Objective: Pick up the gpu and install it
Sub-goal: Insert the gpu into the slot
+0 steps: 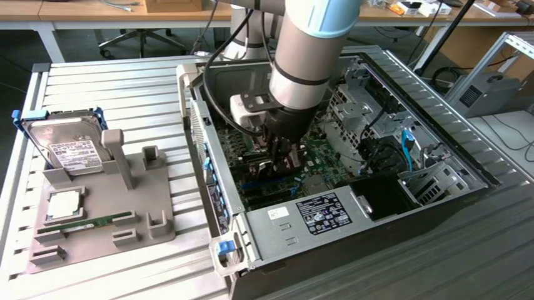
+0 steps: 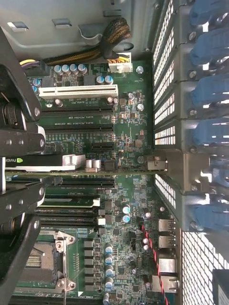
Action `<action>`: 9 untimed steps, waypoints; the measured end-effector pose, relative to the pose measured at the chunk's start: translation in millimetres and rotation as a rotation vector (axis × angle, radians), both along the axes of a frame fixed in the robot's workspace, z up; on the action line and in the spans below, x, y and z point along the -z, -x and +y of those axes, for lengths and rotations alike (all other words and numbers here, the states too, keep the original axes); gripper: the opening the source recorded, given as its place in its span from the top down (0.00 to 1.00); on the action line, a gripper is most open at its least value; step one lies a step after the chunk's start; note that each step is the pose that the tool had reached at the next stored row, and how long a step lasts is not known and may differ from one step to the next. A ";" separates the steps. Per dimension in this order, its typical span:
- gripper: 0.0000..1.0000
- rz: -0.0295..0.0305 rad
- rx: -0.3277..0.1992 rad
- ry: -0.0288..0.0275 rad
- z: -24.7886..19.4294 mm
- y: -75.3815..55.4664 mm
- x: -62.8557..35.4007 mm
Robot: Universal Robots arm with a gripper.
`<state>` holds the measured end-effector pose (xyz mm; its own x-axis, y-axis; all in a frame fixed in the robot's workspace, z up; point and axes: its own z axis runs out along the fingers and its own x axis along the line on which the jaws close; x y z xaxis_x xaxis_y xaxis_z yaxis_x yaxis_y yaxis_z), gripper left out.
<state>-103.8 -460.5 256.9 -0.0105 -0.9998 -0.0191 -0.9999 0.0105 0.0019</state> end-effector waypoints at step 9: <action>0.73 0.0000 0.000 0.0000 0.0 0.1 1.7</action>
<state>-103.9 -460.5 255.2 -0.0106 -0.9998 -0.0191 -0.9999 0.0105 0.0019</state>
